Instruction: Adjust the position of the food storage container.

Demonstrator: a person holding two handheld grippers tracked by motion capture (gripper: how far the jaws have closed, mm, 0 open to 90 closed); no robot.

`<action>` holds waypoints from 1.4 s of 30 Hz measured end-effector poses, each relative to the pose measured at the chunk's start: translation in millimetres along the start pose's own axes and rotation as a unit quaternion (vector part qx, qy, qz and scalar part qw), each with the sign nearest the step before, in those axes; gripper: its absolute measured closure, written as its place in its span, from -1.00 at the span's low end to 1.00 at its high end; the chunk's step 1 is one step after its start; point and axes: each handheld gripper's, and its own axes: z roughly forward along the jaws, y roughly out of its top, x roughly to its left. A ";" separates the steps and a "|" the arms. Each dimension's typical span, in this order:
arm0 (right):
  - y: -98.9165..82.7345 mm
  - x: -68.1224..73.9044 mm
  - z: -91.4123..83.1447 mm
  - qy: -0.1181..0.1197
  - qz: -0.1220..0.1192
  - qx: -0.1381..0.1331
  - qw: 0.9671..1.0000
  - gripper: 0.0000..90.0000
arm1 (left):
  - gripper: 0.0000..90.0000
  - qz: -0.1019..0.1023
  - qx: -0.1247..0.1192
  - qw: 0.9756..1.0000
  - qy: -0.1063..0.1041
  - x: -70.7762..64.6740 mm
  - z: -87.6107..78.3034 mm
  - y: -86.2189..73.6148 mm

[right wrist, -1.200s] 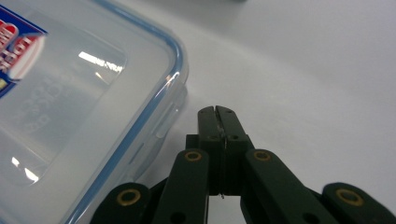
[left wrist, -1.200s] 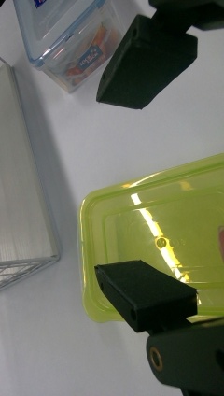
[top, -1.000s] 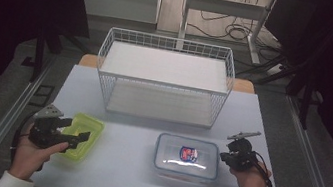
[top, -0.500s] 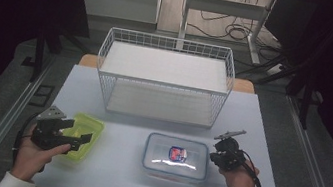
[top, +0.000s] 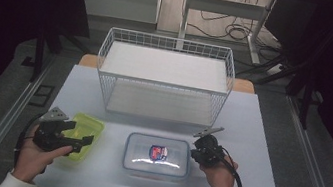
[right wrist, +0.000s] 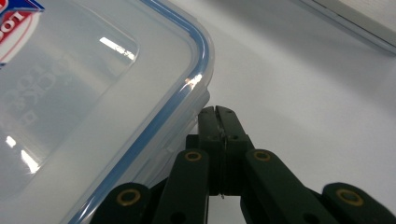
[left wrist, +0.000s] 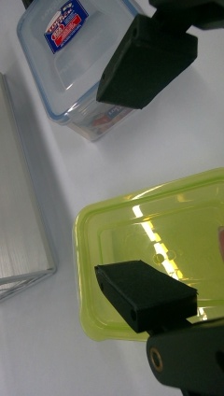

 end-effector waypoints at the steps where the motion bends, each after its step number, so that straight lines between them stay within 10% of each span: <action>1: 0.0 0.6 0.5 -0.002 -0.001 0.000 1.000 0.99 | -0.65 0.000 0.000 1.000 0.000 -0.1 -0.1 0.0; 16: -14.9 -10.3 -36.6 0.003 0.018 -0.062 0.998 0.93 | -0.67 -0.004 -0.002 1.000 -0.014 -9.0 -1.4 1.9; 25: -27.7 -5.3 -60.3 0.057 0.063 -0.114 0.990 -0.35 | -0.67 -0.028 0.002 0.999 -0.037 -28.9 -3.0 -1.3; 33: -38.6 -2.1 -63.1 0.123 0.071 -0.141 0.980 -0.55 | -0.66 -0.031 0.006 0.998 -0.046 -41.8 0.7 -1.8; 42: -42.0 -8.5 -61.8 0.138 0.087 -0.149 0.975 -0.55 | -0.66 -0.051 0.011 0.997 -0.051 -46.3 3.6 -3.6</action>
